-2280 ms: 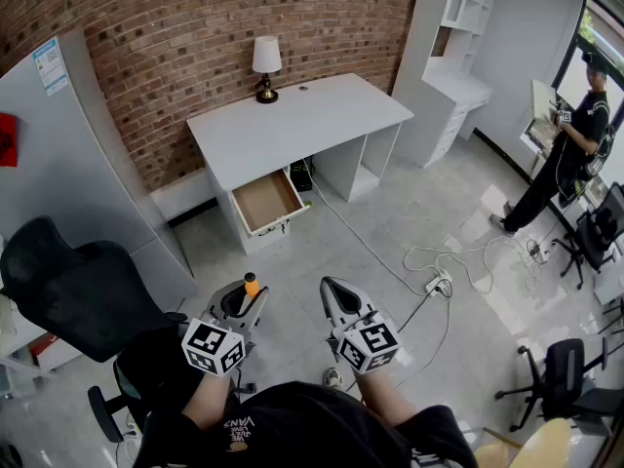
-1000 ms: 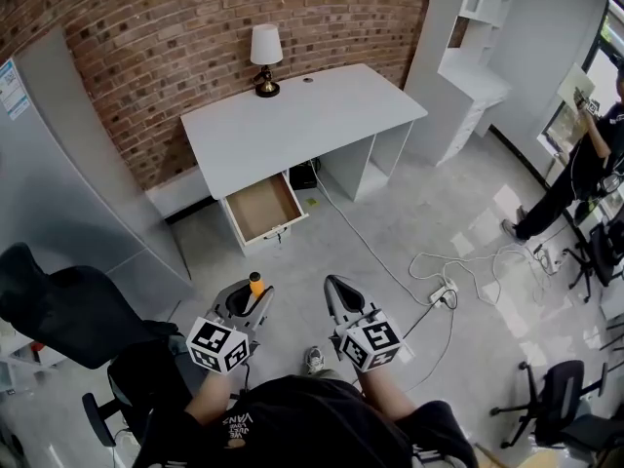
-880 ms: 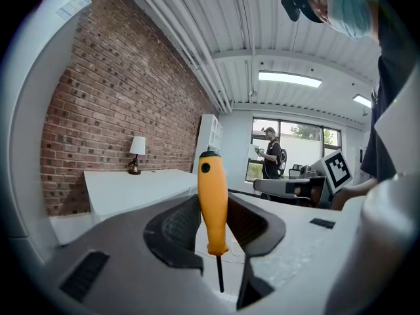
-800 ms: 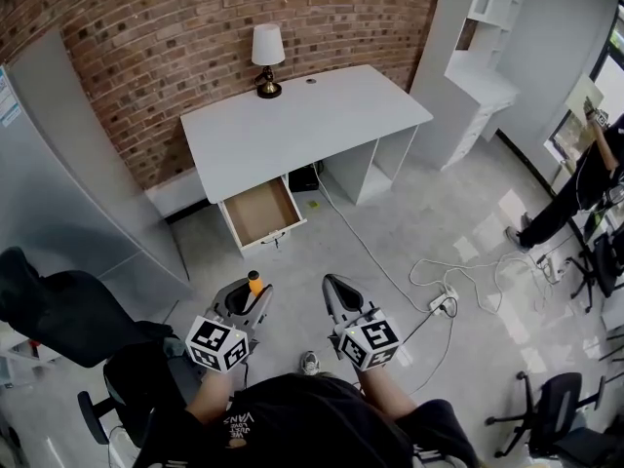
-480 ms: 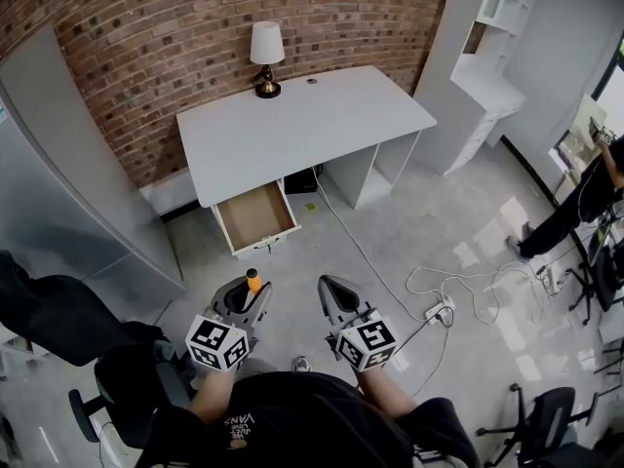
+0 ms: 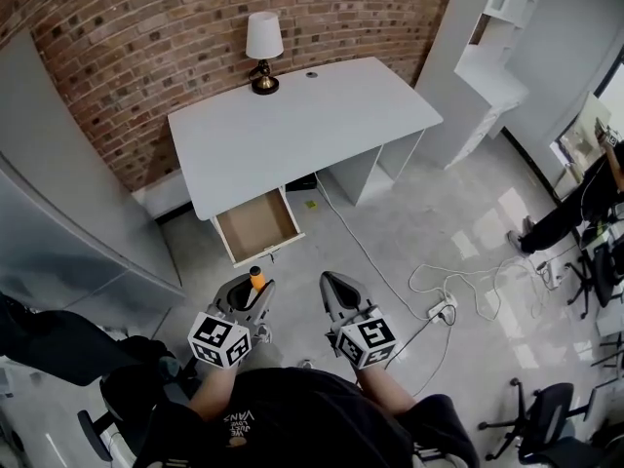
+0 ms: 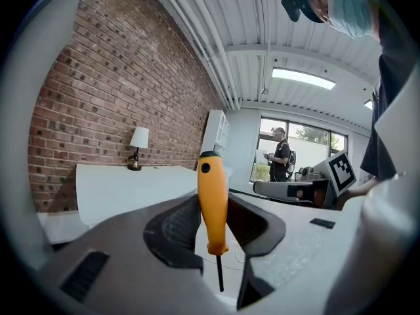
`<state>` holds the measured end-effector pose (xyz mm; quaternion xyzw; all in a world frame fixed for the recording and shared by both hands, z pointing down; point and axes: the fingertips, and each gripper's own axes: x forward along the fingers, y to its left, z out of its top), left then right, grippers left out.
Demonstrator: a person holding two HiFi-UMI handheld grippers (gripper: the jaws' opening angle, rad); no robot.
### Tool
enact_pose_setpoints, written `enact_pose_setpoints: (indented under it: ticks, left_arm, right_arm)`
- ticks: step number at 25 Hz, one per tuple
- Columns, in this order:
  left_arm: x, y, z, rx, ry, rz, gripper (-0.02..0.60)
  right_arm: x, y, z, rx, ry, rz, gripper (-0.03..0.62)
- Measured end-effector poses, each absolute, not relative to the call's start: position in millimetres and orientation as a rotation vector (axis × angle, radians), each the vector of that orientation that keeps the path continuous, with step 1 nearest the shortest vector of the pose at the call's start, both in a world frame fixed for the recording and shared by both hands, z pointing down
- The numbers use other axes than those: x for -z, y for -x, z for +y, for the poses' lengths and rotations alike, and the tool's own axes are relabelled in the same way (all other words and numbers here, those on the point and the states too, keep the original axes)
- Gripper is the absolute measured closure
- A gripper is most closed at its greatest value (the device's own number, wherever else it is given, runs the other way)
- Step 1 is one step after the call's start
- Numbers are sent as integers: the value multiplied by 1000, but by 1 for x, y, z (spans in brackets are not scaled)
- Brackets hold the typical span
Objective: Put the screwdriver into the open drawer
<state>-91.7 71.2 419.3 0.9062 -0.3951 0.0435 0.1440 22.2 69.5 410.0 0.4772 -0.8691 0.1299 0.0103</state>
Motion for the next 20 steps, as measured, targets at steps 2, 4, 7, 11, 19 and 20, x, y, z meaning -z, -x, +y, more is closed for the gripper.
enact_pose_setpoints:
  ticks: [2, 4, 7, 11, 19, 20]
  left_arm:
    - [-420, 101, 50, -136, -2624, -1108, 460]
    - [-420, 109, 28, -143, -2637, -1081, 460]
    - [-420, 121, -4, -153, -2654, -1037, 460]
    - [-424, 137, -38, -172, -2670, -966, 460]
    - [-446, 148, -92, -224, -2699, -834, 460]
    - [-451, 147, -97, -234, -2697, -820, 460]
  right_arm:
    - [-410, -13, 51, -408, -1518, -2697, 599]
    - [-410, -4, 33, -410, -1546, -2683, 600]
    - [-409, 8, 7, -418, -1593, -2662, 599]
    - [-411, 24, -24, -422, -1669, -2620, 600]
    - [-424, 42, -68, -433, -1792, -2535, 600]
    - [-426, 41, -71, -438, -1805, -2524, 600]
